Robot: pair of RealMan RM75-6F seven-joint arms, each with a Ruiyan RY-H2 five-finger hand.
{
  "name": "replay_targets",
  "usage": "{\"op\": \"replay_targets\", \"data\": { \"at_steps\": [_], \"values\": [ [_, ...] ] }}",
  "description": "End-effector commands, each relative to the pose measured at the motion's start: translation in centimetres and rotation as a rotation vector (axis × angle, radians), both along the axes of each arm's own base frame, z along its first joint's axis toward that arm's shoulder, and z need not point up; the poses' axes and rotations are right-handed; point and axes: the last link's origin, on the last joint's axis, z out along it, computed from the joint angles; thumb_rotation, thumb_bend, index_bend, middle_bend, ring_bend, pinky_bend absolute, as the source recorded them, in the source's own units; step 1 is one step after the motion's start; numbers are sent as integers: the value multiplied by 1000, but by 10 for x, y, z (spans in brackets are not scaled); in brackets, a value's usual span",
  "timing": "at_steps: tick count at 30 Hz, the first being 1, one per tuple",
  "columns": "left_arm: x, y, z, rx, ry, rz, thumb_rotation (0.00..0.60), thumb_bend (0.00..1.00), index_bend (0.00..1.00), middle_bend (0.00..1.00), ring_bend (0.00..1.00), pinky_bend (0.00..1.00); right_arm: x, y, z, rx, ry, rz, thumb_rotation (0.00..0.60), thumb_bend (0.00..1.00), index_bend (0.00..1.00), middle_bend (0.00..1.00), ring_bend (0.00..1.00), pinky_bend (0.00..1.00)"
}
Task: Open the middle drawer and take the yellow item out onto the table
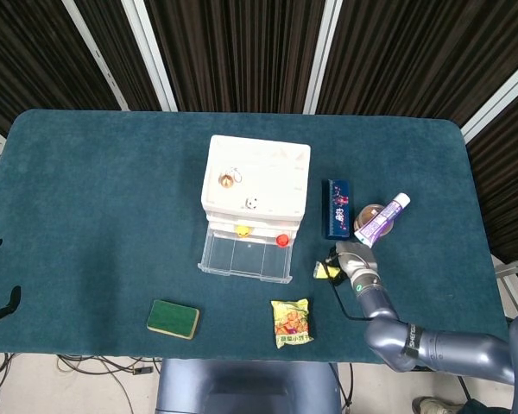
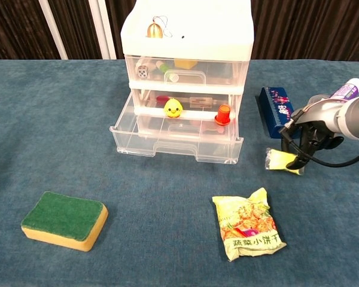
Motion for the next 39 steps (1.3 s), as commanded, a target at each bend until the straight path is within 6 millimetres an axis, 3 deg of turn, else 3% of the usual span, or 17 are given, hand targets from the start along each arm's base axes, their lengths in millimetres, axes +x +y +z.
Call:
{"op": "replay_targets", "data": {
  "at_steps": [1, 8, 12, 14, 18, 21, 25, 29, 30, 32, 39],
  "values": [
    [0, 0, 0, 1, 0, 0, 600, 412, 31, 0, 0, 0, 2, -1, 5, -8, 0, 0, 600, 168, 287, 1000, 1000, 1000],
    [0, 0, -1, -3, 3, 0, 600, 413, 31, 0, 0, 0, 10, 2, 41, -46, 0, 22, 600, 153, 224, 980, 995, 1000],
    [0, 0, -1, -3, 7, 1, 600, 413, 32, 0, 0, 0, 15, 16, 69, -21, -11, 38, 600, 154, 185, 838, 960, 1000],
    [0, 0, -1, -2, 8, 0, 600, 413, 31, 0, 0, 0, 17, 25, 85, -34, -40, 43, 600, 158, 181, 756, 898, 969],
    [1, 0, -1, -3, 12, -3, 600, 413, 31, 0, 0, 0, 9, 49, 123, -158, -131, 53, 600, 171, 181, 576, 771, 756],
    [2, 0, -1, -3, 17, -8, 600, 413, 31, 0, 0, 0, -12, 69, 138, -294, -185, 61, 600, 173, 180, 384, 579, 496],
    [4, -1, -2, -1, 35, -20, 600, 413, 31, 0, 0, 0, -52, 104, 143, -439, -171, 131, 600, 168, 171, 238, 361, 340],
    [5, -1, -3, 2, 44, -27, 600, 413, 31, 0, 0, 0, -77, 130, 144, -542, -91, 245, 600, 132, 155, 175, 307, 292],
    [6, -1, -4, 1, 48, -32, 600, 413, 31, 0, 0, 0, -88, 140, 148, -569, 12, 302, 600, 118, 155, 165, 294, 285],
    [7, -1, -4, 6, 52, -38, 600, 413, 31, 0, 0, 0, -95, 154, 146, -600, 115, 354, 600, 95, 154, 143, 269, 274],
    [10, -2, -1, 8, 46, -54, 600, 406, 31, 0, 0, 0, -107, 170, 134, -616, 215, 404, 600, 63, 140, 85, 196, 238]
  ]
}}
